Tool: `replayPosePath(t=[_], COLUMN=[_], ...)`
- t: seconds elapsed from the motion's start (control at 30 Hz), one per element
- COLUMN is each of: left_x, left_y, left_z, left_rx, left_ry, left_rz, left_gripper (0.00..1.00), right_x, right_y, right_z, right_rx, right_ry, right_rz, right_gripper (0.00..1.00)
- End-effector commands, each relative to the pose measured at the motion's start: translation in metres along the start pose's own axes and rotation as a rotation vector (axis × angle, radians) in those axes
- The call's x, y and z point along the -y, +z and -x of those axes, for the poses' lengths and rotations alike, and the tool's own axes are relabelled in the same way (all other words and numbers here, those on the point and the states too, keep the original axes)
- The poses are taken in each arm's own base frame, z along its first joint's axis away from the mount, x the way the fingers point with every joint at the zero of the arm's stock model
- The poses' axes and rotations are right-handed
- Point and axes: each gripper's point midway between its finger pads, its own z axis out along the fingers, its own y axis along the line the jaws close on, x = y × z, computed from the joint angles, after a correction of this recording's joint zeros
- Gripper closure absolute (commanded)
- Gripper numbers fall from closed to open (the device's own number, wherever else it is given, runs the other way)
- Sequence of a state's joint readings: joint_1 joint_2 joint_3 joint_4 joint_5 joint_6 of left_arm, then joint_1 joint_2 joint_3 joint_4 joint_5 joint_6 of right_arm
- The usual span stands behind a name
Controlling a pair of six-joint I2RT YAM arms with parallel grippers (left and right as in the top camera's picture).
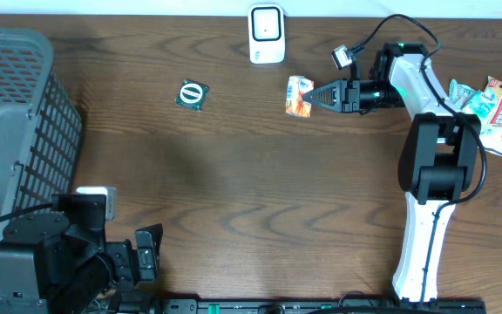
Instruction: Scan the item barcode
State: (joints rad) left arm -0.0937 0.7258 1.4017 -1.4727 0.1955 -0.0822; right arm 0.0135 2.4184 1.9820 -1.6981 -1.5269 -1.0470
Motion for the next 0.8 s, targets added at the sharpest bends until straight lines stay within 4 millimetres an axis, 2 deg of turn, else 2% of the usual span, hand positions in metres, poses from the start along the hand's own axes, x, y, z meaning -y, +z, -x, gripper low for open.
replayPosePath(t=[0.0,0.23,0.57,0.77], left_x=[-0.001,-0.001,-0.001,-0.001], left_y=[0.000,0.000,0.000,0.000], left_z=[0.001,0.001,0.001,0.001], left_rx=[0.002,0.002,0.002,0.002], left_ry=[-0.005,-0.005,-0.005,-0.005], left_rz=[0.009,0.009,0.009,0.009], left_gripper=[0.02,0.03,0.03,0.02], right_x=[-0.019,-0.018,-0.012,-0.011], right_y=[0.000,-0.004,-0.032,-0.026], right_z=[0.010,0.011,0.019,0.014], right_rx=[0.029,0.036,0.095,0.064], right_ry=[0.010,0.079,0.044,0.014], right_rz=[0.018,0.016,-0.015,-0.022], right_gripper=[0.99,0.99,0.99,0.99])
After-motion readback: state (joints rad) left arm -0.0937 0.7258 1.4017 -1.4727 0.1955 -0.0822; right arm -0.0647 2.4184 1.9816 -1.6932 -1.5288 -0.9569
